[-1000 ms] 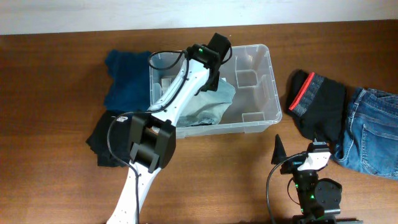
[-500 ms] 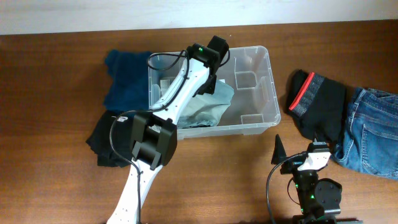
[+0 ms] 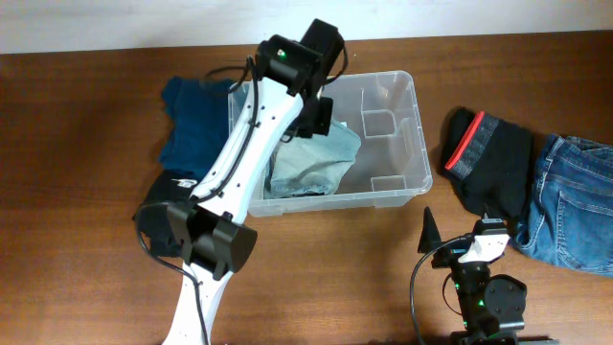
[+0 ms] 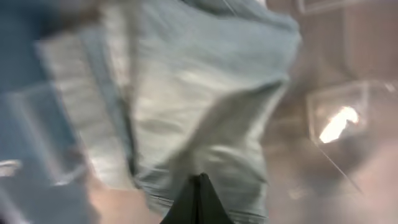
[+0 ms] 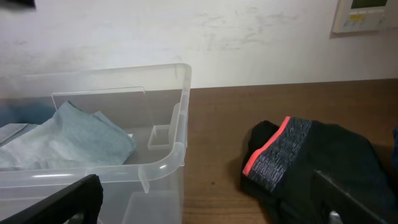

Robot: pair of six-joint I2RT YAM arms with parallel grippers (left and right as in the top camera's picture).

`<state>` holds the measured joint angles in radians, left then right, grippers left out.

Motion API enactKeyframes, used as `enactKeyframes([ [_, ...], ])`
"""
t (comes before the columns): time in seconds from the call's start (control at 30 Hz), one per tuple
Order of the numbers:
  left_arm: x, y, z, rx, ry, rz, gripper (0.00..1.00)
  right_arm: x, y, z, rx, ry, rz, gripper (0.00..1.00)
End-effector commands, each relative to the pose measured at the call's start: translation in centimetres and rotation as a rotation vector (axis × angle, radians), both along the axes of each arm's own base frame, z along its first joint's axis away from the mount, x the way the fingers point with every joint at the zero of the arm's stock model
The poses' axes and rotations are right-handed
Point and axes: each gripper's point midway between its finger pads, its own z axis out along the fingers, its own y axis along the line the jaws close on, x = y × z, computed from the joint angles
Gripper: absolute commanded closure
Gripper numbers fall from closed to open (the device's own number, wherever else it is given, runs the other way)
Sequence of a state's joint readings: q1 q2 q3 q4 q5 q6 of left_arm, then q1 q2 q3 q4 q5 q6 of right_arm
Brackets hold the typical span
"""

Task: Pack container
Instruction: 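Push and tuck the jeans down inside the container with the left gripper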

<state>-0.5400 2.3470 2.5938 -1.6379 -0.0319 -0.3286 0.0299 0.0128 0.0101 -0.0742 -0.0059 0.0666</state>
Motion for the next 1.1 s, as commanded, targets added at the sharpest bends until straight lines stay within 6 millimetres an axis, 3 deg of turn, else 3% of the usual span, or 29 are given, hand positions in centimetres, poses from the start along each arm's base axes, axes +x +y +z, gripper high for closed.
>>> enactKeyframes([
  [0.0, -3.3, -1.7, -3.8, -0.075, 0.221, -0.052, 1.0, 0.0, 0.2, -0.2, -0.006, 0.003, 0.012, 0.02],
  [0.13, -5.2, -1.5, -6.2, -0.063, 0.332, -0.079, 1.0, 0.0, 0.2, -0.2, -0.006, 0.003, 0.012, 0.02],
  [0.27, -7.6, -2.9, -7.2, -0.163, 0.451, -0.171, 1.0, 0.0, 0.2, -0.2, -0.006, 0.002, 0.012, 0.01],
  [0.5, -9.2, -2.1, -9.1, -0.133, 0.528, -0.166, 1.0, 0.0, 0.2, -0.2, -0.006, 0.003, 0.012, 0.02],
  [0.7, -9.5, -1.9, -10.8, -0.125, 0.546, -0.163, 1.0, 0.0, 0.2, -0.2, -0.006, 0.003, 0.012, 0.02],
  [1.07, -8.5, -1.6, -15.6, -0.109, 0.487, -0.154, 1.0, 0.0, 0.2, -0.2, -0.006, 0.003, 0.012, 0.02],
])
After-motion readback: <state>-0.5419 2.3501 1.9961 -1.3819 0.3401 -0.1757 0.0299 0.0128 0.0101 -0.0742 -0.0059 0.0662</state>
